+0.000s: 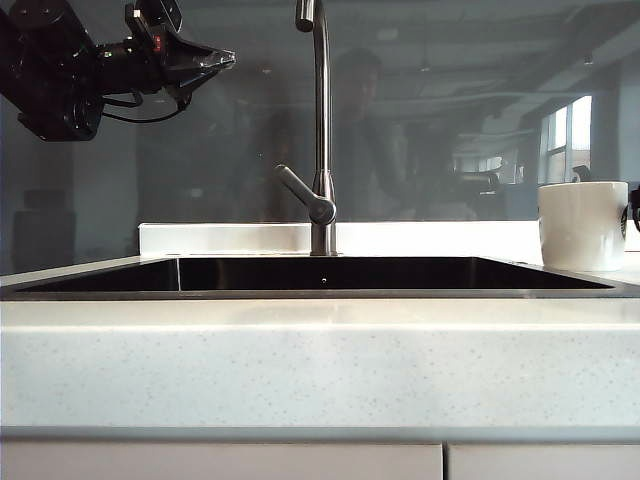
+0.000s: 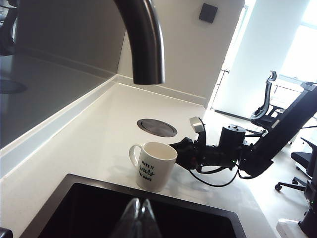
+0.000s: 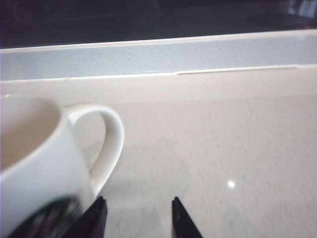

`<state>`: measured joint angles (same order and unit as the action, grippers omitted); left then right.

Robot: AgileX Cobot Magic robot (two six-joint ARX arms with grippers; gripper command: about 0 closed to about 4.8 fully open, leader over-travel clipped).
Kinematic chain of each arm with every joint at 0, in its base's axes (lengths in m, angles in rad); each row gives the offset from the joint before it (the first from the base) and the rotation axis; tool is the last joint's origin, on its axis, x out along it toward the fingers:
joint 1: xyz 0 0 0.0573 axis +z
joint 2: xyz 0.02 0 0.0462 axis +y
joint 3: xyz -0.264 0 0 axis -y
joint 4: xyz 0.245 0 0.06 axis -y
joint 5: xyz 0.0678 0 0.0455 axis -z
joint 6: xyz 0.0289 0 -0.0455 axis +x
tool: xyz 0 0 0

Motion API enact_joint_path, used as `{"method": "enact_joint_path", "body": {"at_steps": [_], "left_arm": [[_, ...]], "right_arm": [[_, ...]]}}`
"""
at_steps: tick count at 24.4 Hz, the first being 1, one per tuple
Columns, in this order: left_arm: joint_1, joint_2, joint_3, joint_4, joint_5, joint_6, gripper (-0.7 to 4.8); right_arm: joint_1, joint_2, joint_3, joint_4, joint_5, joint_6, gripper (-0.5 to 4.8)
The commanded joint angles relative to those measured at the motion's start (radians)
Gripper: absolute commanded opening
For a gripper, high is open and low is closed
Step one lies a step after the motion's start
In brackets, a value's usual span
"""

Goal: Pick up the mug next to the sink, go to the faucet to get some water, pour the water into the sink, and finally put the mug back to its place.

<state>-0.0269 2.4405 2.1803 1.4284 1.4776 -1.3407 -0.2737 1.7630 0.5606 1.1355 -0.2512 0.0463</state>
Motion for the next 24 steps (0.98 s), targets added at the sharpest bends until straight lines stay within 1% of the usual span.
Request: {"method": "enact_joint_path", "body": {"at_steps": [1,2,3,4,6,9,11,18,24], "left_arm": [[0.0,-0.017,0.002,0.037,0.004,-0.006,-0.05],[0.001,-0.026,0.002,0.038,0.004,-0.005,-0.04],[0.003,-0.047,0.002,0.037,0.004,-0.003,-0.04],[0.005,-0.067,0.002,0.037,0.003,-0.004,-0.04],[0.006,-0.102,0.001,0.037,0.003,-0.007,-0.04],[0.005,-0.172,0.001,0.037,0.003,-0.016,-0.04],[0.003,-0.266,0.001,0.035,0.001,-0.029,-0.04],[0.002,-0.467,0.001,0.034,0.0,-0.056,-0.04],[0.008,-0.644,-0.02,0.033,0.0,-0.093,-0.04]], "right_arm": [[-0.003,-0.048,-0.07,0.107,0.005,0.013,1.44],[-0.003,-0.072,-0.099,0.134,0.023,0.014,1.15],[-0.003,-0.134,-0.155,0.166,0.055,0.033,0.38],[-0.003,-0.182,-0.185,0.17,0.056,0.06,-0.12],[0.005,-0.259,-0.221,0.17,0.055,0.107,-0.09],[0.033,-0.365,-0.242,0.128,0.08,0.111,-0.09],[0.064,-0.51,-0.242,-0.023,0.085,0.112,-0.09],[0.12,-0.817,-0.242,-0.356,0.087,0.111,-0.09],[0.124,-1.004,-0.242,-0.551,0.065,0.111,-0.09]]}}
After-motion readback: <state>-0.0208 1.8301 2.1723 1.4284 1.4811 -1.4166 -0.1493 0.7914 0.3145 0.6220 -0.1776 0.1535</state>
